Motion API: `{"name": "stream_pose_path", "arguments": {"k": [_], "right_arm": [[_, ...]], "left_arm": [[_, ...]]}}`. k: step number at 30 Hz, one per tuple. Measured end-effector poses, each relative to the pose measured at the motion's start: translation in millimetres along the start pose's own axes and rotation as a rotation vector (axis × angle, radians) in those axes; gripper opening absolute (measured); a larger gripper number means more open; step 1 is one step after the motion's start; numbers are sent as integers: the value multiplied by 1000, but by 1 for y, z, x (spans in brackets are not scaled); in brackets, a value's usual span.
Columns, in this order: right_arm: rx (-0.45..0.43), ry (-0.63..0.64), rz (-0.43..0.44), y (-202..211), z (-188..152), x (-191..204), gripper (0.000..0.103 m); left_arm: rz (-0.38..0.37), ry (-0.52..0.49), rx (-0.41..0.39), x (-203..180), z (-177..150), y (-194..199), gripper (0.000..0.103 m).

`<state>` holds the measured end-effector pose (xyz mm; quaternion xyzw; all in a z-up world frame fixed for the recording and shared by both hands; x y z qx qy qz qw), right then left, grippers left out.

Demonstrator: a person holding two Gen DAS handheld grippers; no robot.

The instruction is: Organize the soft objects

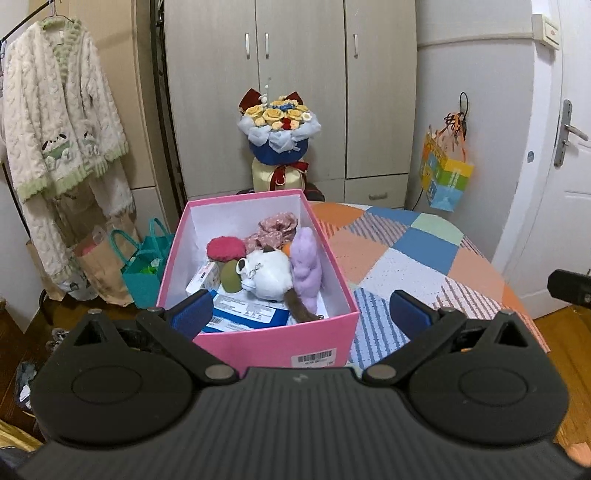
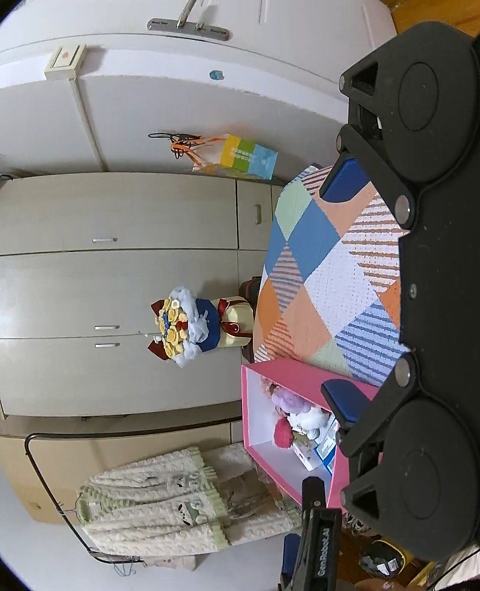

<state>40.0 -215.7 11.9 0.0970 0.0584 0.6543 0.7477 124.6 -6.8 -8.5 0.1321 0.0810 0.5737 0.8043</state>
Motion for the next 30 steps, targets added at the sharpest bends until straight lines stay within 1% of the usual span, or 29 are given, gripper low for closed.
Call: {"name": "stream_pose_path", "arguments": {"k": [4,10,15,19,26,30], "right_arm": [[-4,13,-8,-1,-3,2,103],[-12,9,8,-2,-8,6,103],[-25,29,-7,-2,-11,8,103],[-29,46,-35,-3,-14,7,103],[-26,103,-83,-6,-20,5,103],[-27,101,-83,-7,-24,5,103]], "left_arm": [[5,12,-23,-1,-5,-4,103],[29,-1,-59,-2,-12,-6,103],[30,7,-100,-3,-13,-2,103],[7,15,-95,-8,-16,0,103],[42,-30,-137,-11,-14,5,103],[44,-36,-155,-13,-13,8,103]]}}
Point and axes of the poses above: each gripper's, at about its wrist camera, not at the fingertips, and y roughly against the way its jaws point, x to its left, z to its top, the point moved 9 cm from there along -y, roughly the way its jaws point, and after that the axes turned 13 degrees about -x, right-handed, at the moved point
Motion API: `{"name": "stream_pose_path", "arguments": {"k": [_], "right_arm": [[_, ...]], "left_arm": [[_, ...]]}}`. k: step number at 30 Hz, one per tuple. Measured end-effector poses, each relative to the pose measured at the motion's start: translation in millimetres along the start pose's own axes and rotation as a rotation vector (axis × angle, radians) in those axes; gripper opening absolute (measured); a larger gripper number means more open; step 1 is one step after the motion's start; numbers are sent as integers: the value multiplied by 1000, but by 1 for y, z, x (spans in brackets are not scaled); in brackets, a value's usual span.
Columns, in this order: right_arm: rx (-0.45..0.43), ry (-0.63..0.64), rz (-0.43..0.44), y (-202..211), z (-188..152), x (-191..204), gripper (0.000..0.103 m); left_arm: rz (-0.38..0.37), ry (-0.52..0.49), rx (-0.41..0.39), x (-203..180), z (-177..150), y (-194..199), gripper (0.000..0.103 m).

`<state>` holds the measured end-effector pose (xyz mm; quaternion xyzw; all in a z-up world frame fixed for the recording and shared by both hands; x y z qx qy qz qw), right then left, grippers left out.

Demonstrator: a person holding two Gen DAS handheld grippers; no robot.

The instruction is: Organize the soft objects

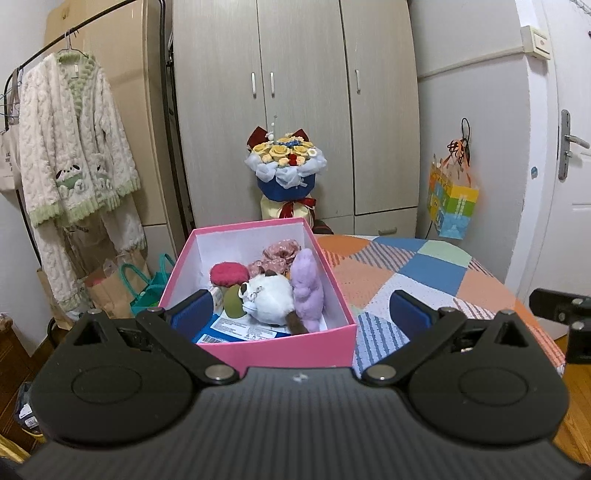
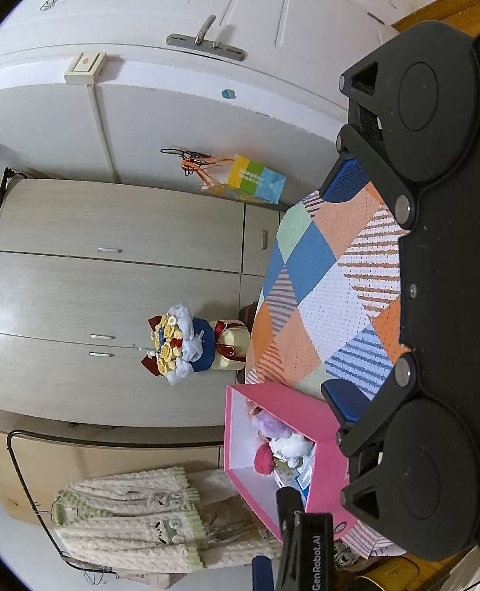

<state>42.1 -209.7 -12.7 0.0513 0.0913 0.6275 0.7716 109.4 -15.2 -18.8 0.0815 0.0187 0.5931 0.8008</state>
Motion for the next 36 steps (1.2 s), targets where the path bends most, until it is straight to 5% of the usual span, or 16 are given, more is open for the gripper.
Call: {"name": "stream_pose_path", "arguments": {"k": [11,36], "right_arm": [[-22,1,-18,14,-3,-4,103],[-26,-67,-37,12,-14,-3,103]], "left_arm": [[25,-49,-2,-2,-8,5,103],[35,13,19,10,-24,5,103]]}}
Point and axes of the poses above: each gripper's, at about its wrist camera, not at the fingertips, and y roughly against the way its jaws point, x to its left, z to its top, the point moved 9 cm from there along -y, roughly the way its jaws point, and after that the axes turned 13 degrees about -x, right-handed, at the moved point
